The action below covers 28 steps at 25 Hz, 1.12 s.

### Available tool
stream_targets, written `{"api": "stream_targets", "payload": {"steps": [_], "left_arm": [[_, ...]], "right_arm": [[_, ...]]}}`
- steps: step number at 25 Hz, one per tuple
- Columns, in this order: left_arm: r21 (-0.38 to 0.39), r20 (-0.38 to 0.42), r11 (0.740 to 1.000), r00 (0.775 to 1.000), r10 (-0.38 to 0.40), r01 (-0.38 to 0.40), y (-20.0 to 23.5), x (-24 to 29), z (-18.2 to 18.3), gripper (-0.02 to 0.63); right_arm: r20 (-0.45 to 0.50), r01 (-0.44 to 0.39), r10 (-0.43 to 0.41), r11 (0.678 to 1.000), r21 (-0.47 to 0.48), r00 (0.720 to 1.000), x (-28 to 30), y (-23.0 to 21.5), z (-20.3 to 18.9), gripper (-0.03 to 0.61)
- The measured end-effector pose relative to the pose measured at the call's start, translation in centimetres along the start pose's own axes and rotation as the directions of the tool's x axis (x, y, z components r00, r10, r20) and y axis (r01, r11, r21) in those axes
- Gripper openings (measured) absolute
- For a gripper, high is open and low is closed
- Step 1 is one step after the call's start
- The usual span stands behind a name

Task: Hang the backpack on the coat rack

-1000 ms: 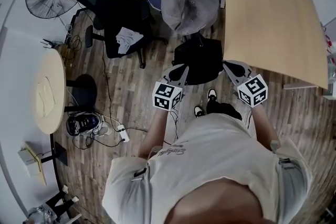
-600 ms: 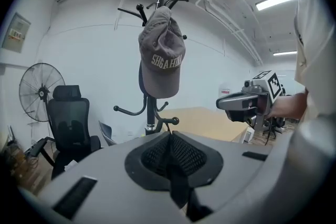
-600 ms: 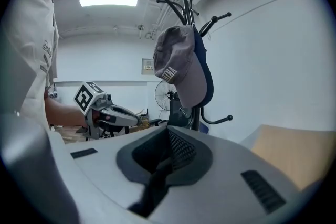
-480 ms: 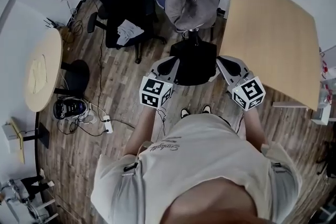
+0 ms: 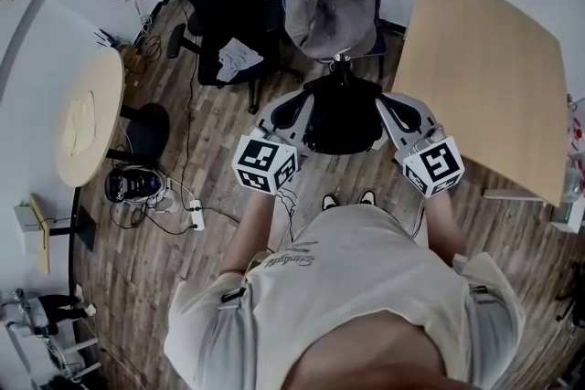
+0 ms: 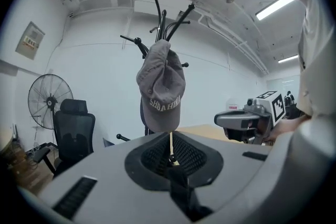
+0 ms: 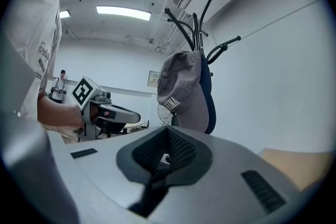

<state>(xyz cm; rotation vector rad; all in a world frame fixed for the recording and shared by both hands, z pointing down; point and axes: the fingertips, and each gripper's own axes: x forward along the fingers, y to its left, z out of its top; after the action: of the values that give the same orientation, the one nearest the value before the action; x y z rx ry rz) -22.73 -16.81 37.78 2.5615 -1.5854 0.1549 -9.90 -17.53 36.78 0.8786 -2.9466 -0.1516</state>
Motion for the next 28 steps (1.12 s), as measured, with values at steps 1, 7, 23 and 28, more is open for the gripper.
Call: {"api": "stream_targets", "payload": {"steps": [1, 7, 23, 28], "left_arm": [[0.011, 0.002, 1.0, 1.0, 0.009, -0.009, 0.1, 0.1, 0.1, 0.025], [0.048, -0.02, 0.998, 0.999, 0.05, -0.049, 0.2, -0.4, -0.7, 0.025], [0.047, -0.043, 0.998, 0.998, 0.053, -0.051, 1.0, -0.3, -2.0, 0.025], [0.048, -0.051, 0.998, 0.997, 0.053, -0.051, 1.1, -0.3, -2.3, 0.025]], "right_arm": [[0.006, 0.005, -0.005, 1.0, -0.008, 1.0, 0.0, 0.0, 0.2, -0.006], [0.003, 0.026, -0.026, 1.0, -0.013, 1.0, -0.9, 0.0, 0.1, -0.006], [-0.026, 0.058, -0.058, 0.998, 0.016, 0.998, -1.4, -0.5, -0.7, -0.006], [-0.037, 0.071, -0.07, 0.997, 0.025, 0.997, -1.3, -0.8, -1.1, -0.006]]}}
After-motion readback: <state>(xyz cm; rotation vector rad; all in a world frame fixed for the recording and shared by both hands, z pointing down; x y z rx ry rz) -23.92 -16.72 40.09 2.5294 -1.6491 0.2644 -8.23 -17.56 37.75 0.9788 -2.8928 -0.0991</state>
